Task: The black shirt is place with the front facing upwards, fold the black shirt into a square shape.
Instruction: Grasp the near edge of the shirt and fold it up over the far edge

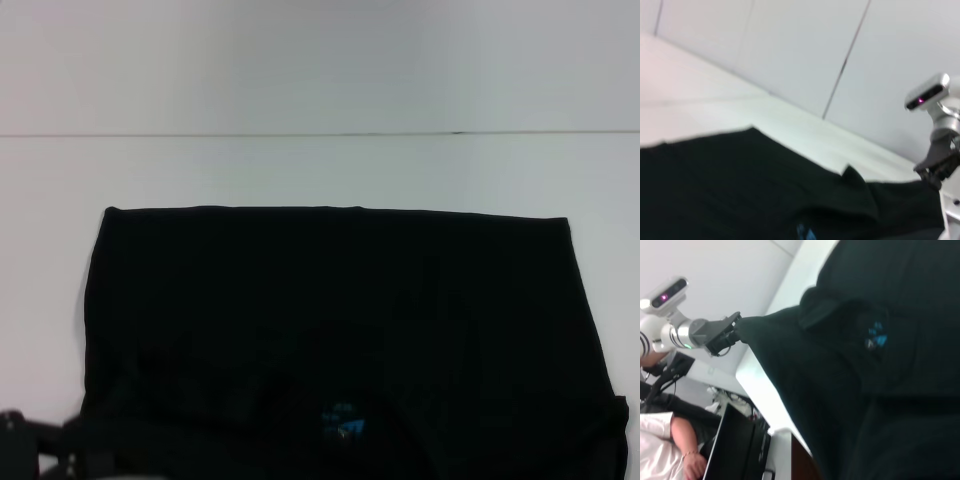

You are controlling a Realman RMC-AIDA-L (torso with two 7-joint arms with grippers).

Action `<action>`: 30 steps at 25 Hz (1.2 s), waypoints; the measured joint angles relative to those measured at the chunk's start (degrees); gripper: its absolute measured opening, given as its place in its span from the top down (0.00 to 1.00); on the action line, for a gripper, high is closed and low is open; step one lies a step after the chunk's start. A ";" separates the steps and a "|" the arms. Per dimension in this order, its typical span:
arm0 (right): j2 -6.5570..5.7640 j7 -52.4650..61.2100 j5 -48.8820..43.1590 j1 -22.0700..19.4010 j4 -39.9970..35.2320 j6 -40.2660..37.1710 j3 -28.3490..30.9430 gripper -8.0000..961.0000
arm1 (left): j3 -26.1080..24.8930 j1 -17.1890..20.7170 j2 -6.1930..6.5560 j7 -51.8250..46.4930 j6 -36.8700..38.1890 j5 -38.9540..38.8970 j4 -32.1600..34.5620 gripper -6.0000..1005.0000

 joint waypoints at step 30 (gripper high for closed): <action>0.81 -4.70 28.82 5.74 0.61 18.67 6.16 0.98 | -2.67 -14.80 -6.57 0.24 -29.02 -20.18 -5.61 0.97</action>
